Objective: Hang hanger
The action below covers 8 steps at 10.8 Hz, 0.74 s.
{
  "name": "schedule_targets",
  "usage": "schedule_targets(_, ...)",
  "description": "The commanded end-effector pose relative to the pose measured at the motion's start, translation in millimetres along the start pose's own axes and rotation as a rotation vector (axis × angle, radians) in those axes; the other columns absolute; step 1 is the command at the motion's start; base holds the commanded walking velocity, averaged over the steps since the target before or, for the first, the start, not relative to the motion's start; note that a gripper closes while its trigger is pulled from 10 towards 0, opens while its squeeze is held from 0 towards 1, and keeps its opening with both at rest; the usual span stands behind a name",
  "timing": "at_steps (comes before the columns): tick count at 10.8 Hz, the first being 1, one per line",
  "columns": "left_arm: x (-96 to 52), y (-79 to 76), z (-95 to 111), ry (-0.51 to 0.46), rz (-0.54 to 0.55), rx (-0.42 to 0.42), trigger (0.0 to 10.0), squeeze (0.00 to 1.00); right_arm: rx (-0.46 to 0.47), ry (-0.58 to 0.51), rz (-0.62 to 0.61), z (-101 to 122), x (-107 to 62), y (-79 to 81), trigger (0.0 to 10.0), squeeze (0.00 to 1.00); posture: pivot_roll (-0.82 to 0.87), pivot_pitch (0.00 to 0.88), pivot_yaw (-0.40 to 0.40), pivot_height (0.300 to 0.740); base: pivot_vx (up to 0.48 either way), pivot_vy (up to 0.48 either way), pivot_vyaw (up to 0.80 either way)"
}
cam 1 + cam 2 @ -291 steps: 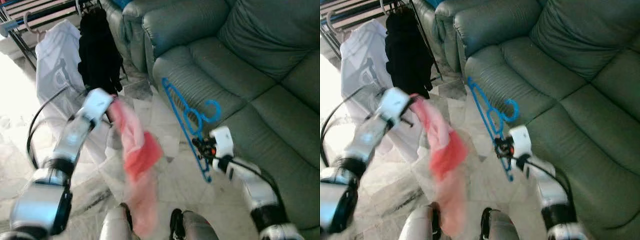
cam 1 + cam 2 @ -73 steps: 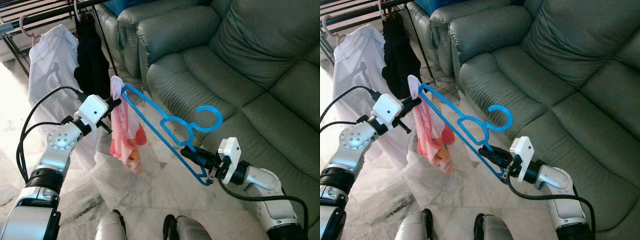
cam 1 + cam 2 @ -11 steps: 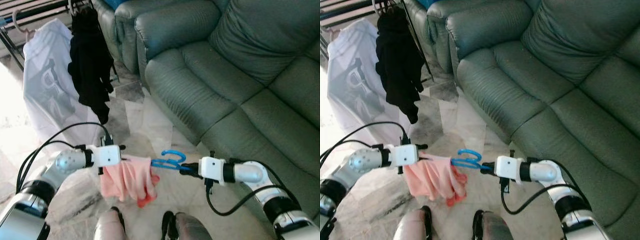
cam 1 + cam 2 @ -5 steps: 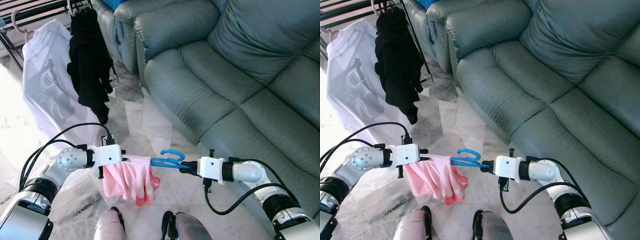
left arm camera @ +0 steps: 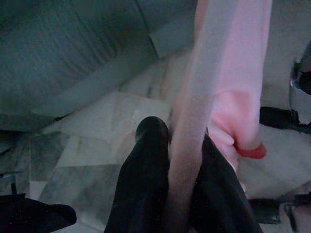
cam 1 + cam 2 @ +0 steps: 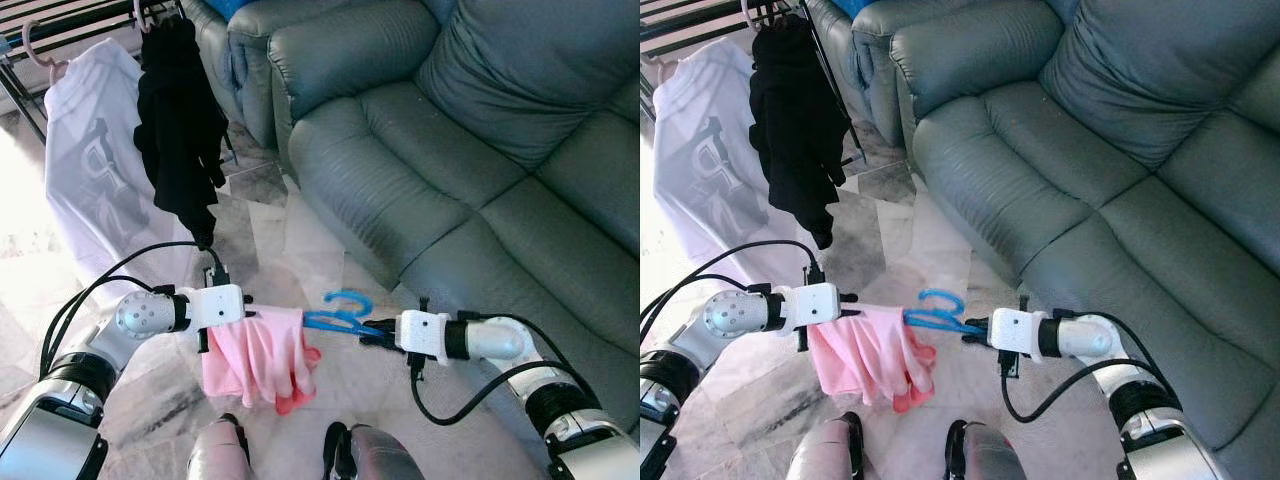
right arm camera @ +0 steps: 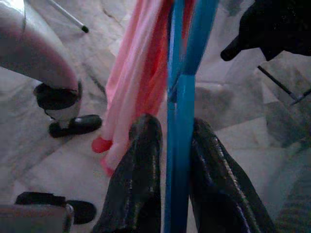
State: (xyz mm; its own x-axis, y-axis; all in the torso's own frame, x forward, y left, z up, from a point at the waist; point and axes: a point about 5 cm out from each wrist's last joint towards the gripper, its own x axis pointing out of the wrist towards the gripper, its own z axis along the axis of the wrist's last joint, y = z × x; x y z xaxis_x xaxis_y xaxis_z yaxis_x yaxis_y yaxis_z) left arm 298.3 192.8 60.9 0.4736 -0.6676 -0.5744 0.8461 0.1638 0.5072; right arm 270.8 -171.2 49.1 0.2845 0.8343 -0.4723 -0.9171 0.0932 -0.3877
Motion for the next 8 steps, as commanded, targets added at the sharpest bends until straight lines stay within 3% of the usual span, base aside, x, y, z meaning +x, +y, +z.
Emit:
schedule_targets(1, -2.7, 9.5, 0.7, -0.026, 0.087, -0.042, 0.0, 0.0, 0.007, 0.048, 0.034, -6.5, -8.6, -0.2, 10.0, 1.0, -0.03, 0.174, -0.074, 0.74, 0.0, 0.0, 0.0)
schedule_targets(4, -3.4, 0.9, -6.9, -0.033, 0.137, -0.13, 0.0, 0.0, 0.024, 0.109, -0.012, -9.3, -31.9, -23.0, 10.0, 1.0, -0.03, 0.175, -0.074, 0.74, 0.0, 0.0, 0.0)
schedule_targets(5, -3.5, -3.2, -10.0, -0.039, 0.155, -0.174, 0.0, 0.0, 0.011, 0.128, -0.045, -6.5, -45.6, -37.4, 10.0, 1.0, -0.04, 0.172, -0.076, 0.74, 0.0, 0.0, 0.0)
schedule_targets(8, -0.7, -7.4, -9.8, -0.061, 0.175, -0.213, 0.0, 0.0, -0.045, 0.135, -0.23, 5.3, -73.0, -72.4, 10.0, 1.0, -0.04, 0.169, -0.079, 0.74, 0.0, 0.0, 0.0)
